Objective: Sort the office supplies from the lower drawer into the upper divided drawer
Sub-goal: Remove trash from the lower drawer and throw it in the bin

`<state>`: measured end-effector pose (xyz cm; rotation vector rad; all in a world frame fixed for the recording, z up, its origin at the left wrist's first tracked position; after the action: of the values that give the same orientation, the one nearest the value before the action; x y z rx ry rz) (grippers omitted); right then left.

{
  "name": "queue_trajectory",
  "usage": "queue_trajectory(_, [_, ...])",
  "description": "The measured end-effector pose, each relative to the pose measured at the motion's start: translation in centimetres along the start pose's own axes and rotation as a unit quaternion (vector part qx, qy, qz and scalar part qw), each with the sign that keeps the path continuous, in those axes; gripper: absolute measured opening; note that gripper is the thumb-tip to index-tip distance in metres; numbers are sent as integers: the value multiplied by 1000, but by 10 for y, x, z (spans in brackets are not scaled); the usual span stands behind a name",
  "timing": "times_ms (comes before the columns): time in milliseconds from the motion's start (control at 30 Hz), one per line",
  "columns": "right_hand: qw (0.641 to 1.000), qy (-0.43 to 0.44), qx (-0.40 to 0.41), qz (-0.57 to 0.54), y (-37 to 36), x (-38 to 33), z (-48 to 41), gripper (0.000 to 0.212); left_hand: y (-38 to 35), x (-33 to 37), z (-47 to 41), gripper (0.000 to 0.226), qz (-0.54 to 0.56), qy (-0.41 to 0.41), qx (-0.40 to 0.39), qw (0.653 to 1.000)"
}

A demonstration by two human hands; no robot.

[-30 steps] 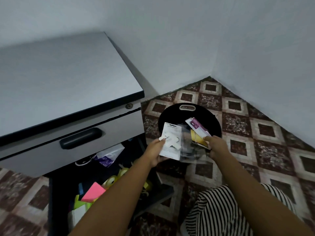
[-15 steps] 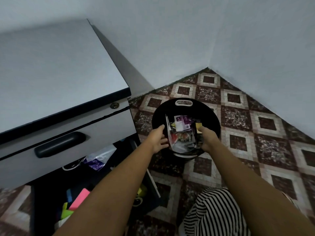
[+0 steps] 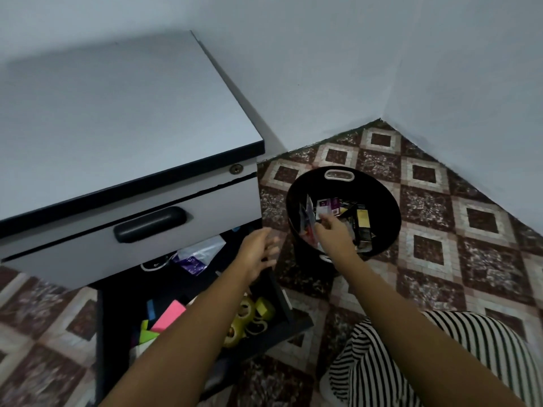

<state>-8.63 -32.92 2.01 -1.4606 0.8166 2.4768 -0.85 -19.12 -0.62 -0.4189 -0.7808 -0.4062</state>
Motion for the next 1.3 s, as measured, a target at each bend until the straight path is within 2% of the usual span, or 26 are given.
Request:
queue_trajectory(67, [996,53,-7,68,-20,-4,20,40,19,-8,12,24,-26,-24,34,999])
queue_trajectory(133, [988,109,-34,109,-45,-6,41,37,38,-16,25,26,-131,-76,97,984])
queue_trajectory(167, [980,138,-50,133,-58,-7,51,36,50,-22,31,26,-224,-107,123,961])
queue_trajectory(267, [944,212,-98,231,-101,-3,63,38,89,-42,48,30,-476,-146,151,854])
queue_trajectory(367, [912,237,-143,302,-135,2,62,43,120,-60,58,37,-591,-118,159,782])
queue_trajectory(500, [862,242,-190,402,-170,5,51,51,154,-74,69,50,-641,-76,190,740])
queue_trajectory(600, [832,220,-213,463,-185,8,35,56,174,-77,68,53,-637,-46,207,741])
queue_trajectory(700, [818,193,-226,493,-197,8,14,60,191,-75,59,57,-623,-35,209,753])
queue_trajectory(967, [820,167,-160,524,-221,3,-44,63,217,-63,27,61,-618,-11,208,758])
queue_trajectory(1100, [828,147,-175,512,-230,8,-63,61,221,-59,16,57,-625,1,194,756])
queue_trajectory(1300, [826,116,-197,516,-237,14,-68,61,224,-73,6,51,-599,31,144,787])
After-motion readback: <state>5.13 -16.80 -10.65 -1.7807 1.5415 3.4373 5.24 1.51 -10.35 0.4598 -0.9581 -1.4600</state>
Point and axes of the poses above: each hand's wrist, its own z-axis away from the middle knuckle, its own y-axis out of the back of the hand, x = y × z, the point moved 1 cm from there along -z, towards the middle knuckle, and after that the axes turned 9 degrees about -x, right-handed, at the moved point
